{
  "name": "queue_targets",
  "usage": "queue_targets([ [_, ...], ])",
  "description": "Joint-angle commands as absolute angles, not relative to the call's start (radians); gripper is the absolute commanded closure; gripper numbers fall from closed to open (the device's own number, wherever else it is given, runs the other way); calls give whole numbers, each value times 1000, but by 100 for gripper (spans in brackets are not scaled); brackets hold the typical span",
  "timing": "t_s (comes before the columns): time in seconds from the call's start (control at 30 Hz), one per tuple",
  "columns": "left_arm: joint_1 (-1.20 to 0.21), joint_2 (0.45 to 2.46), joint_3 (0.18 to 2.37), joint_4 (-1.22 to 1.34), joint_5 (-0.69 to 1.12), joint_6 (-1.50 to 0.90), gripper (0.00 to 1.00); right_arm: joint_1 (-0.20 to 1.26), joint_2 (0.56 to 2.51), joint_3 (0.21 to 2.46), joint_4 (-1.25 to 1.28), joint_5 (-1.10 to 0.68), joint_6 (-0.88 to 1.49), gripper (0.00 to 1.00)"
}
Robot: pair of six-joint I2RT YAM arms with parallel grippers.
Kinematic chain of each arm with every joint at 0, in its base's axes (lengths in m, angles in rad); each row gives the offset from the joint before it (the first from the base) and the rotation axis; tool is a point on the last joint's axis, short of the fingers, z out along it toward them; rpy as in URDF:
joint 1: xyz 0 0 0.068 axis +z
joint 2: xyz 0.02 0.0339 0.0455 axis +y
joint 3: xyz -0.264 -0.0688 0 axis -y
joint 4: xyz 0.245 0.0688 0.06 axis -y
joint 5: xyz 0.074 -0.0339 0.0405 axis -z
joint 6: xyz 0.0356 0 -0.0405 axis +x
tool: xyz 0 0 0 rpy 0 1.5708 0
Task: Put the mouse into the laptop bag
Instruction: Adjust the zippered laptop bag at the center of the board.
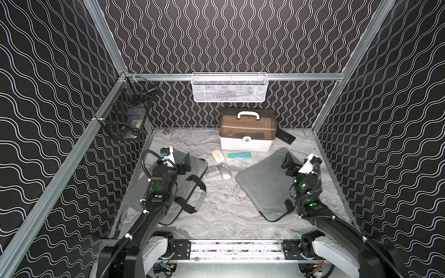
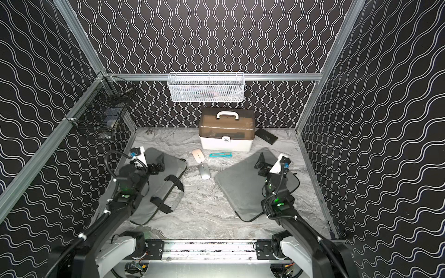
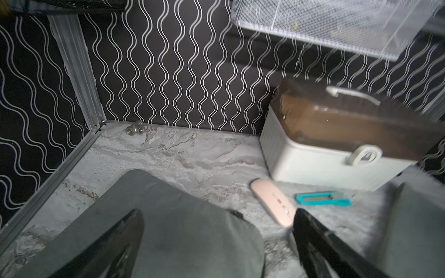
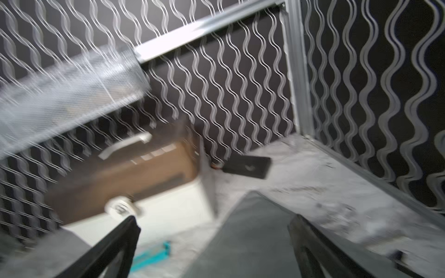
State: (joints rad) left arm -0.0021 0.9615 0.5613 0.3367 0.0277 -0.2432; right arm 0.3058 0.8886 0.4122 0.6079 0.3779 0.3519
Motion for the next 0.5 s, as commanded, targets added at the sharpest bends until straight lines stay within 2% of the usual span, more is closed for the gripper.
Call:
queue_targets([
  [0.0, -2, 972, 682, -154, 57, -410, 1, 303, 850, 468, 249, 97, 550, 0],
  [0.07, 11, 1009, 719, -314, -2, -533, 1, 300, 831, 450, 290, 56, 668, 0],
  [0.1, 43, 1010, 710, -329, 32, -561, 1, 291, 823, 459, 254, 62, 731, 0],
  [0.17, 109, 953, 630, -241, 197, -603, 1, 269, 841, 508, 187, -30, 782, 0],
  [0.23, 135, 857, 547, -194, 223, -677, 1, 268, 911, 587, 135, -149, 755, 0],
  [0.33, 139, 710, 523, -331, 60, -734, 1, 327, 1059, 661, 109, -194, 744, 0],
  [0.47, 139, 578, 551, -585, -146, -803, 1, 530, 1228, 689, 182, -137, 713, 0],
])
